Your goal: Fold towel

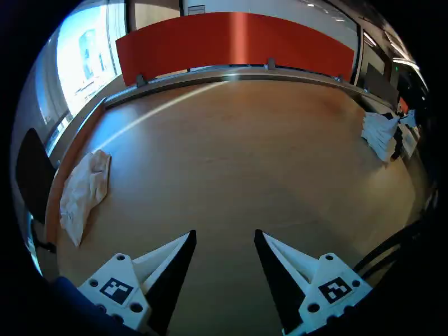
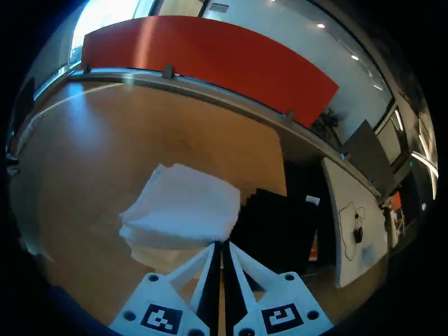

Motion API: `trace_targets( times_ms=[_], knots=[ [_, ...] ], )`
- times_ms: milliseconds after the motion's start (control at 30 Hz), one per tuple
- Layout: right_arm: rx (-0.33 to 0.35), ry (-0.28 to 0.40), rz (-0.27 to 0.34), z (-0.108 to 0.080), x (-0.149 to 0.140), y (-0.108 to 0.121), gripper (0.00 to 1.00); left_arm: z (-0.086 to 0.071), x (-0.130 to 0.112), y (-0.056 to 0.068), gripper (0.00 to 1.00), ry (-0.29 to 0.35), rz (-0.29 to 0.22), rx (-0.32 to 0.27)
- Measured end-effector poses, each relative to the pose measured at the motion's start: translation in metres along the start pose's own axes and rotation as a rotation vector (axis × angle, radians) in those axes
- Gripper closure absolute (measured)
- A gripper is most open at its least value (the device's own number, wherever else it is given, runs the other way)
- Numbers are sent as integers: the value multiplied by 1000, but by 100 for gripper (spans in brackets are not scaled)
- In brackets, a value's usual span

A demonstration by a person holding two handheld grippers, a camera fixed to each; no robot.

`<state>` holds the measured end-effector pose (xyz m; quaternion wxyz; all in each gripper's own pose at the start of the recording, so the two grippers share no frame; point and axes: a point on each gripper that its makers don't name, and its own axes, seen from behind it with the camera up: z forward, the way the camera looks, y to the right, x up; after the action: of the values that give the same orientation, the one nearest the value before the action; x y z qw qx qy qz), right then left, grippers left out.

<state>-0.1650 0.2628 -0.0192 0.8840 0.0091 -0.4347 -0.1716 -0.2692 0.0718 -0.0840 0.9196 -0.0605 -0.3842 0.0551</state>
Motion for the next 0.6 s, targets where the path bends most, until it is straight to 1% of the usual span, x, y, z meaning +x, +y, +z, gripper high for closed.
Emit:
trace_targets(
  times_ms=[267, 600],
  knots=[
    [-21, -24, 13, 5, -11, 2, 95, -1, 1, 0, 24, 1, -3, 2],
    [-41, -35, 33, 9, -14, 5, 95, -1, 3, -1, 24, 1, 3, 3]
  ],
)
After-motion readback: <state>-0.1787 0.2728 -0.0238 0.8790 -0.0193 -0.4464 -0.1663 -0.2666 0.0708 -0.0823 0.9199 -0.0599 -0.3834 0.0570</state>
